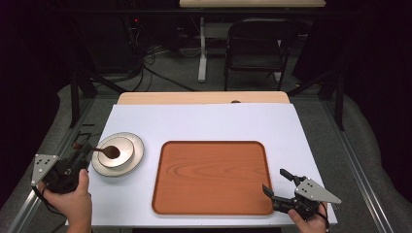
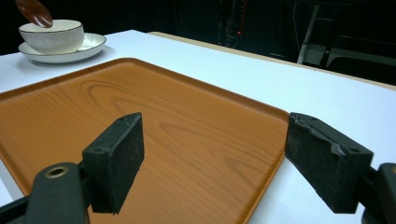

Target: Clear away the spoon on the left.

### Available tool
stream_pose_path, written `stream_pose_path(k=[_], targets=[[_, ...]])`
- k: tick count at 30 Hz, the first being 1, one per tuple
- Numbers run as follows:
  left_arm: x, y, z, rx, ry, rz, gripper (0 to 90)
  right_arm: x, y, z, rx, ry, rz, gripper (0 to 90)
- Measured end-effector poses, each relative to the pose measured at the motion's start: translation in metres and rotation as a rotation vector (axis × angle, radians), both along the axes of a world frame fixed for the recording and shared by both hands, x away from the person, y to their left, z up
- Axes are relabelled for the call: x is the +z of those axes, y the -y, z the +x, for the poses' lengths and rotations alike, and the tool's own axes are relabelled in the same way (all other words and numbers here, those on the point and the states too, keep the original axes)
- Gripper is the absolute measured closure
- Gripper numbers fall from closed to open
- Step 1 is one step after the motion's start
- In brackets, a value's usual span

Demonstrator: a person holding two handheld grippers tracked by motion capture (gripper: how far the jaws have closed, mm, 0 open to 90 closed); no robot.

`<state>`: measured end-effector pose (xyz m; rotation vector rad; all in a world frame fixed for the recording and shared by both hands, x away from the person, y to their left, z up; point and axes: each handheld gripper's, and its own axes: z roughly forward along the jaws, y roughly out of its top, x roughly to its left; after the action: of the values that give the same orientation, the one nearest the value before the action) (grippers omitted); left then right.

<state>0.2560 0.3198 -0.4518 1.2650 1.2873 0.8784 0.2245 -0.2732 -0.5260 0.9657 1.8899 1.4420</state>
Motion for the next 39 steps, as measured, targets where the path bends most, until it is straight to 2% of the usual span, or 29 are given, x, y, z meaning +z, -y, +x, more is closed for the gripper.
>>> stream_pose_path(k=[8, 15, 21, 27, 32, 36, 39], targets=[[0.005, 0.012, -0.002, -0.058, 0.000, 0.007, 84.2, 0.000, 0.000, 0.000, 0.000, 0.003, -0.001, 19.3], [0.008, 0.029, -0.002, -0.134, -0.008, 0.017, 84.2, 0.000, 0.001, 0.000, 0.001, 0.006, -0.002, 19.3], [0.008, 0.048, -0.001, -0.210, -0.022, 0.007, 84.2, 0.000, 0.001, 0.000, 0.001, 0.006, -0.002, 19.3], [0.007, 0.069, 0.001, -0.295, -0.048, 0.015, 84.2, 0.001, 0.001, 0.000, 0.003, 0.007, -0.002, 19.3], [0.005, 0.087, 0.001, -0.364, -0.065, 0.038, 84.2, 0.001, 0.001, 0.000, 0.001, 0.007, -0.002, 19.3], [0.006, 0.099, 0.003, -0.423, -0.086, 0.036, 84.2, 0.000, 0.001, 0.000, -0.004, 0.005, -0.001, 19.3], [0.010, 0.106, 0.006, -0.473, -0.122, 0.048, 84.2, 0.000, 0.001, -0.001, -0.003, 0.004, -0.003, 19.3]])
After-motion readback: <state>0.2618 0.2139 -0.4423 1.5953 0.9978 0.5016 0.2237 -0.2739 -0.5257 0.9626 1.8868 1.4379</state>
